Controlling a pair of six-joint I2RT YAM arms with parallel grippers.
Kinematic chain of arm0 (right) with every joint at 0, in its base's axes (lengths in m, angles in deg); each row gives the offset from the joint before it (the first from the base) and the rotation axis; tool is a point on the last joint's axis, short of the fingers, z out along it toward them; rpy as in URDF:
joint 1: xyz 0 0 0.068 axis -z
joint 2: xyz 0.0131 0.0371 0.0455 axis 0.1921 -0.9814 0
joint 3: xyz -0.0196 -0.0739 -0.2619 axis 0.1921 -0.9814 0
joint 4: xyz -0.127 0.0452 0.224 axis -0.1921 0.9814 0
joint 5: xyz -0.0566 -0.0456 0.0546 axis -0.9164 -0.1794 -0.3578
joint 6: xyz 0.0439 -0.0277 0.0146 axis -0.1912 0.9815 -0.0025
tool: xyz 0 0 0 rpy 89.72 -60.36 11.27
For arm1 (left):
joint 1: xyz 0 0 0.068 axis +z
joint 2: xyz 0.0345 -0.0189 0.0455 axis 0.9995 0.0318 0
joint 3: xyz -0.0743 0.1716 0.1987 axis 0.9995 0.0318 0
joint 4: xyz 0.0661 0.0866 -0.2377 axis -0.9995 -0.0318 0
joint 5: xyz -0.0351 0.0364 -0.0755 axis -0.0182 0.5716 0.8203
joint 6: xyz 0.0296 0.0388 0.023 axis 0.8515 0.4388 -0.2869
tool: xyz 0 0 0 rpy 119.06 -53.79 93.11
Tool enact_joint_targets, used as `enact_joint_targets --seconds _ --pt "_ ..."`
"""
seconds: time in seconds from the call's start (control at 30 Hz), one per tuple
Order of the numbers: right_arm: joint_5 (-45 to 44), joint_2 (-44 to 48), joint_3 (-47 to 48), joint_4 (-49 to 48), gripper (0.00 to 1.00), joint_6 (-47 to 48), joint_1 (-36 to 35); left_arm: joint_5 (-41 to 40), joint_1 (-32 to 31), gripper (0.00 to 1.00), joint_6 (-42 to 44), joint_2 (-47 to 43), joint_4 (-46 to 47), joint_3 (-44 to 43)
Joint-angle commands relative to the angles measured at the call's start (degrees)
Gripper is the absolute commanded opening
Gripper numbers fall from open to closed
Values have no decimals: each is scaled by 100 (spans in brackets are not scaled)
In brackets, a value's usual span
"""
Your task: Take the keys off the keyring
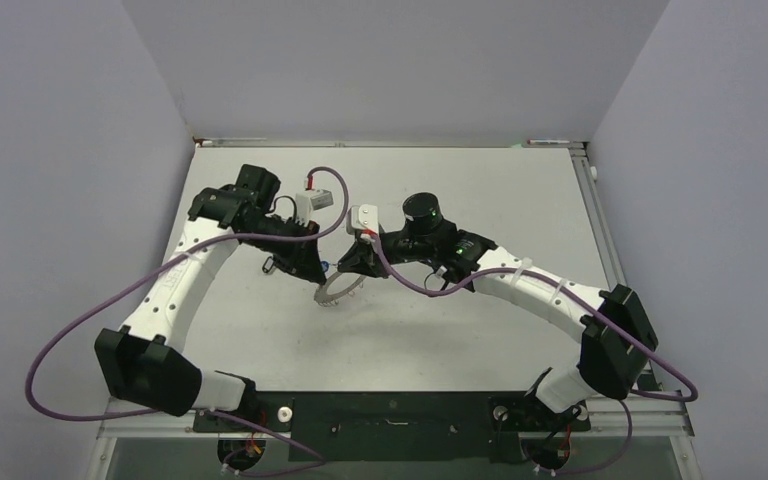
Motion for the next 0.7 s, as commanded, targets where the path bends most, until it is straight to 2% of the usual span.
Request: enact_joint_targets --seconds 0.0,0.33,0.53,0.67 --pt "409 285 207 -419 5 -596 194 -459 12 0 221 -318 89 44" --pt "592 294 32 -785 5 -997 305 -450 -99 0 153 -177 69 -23" --pt "539 316 -127 -729 5 -813 330 -153 -63 0 13 -223 131 -177" --pt "428 364 -193 -553 5 -660 424 -305 79 0 -141 -290 316 -274"
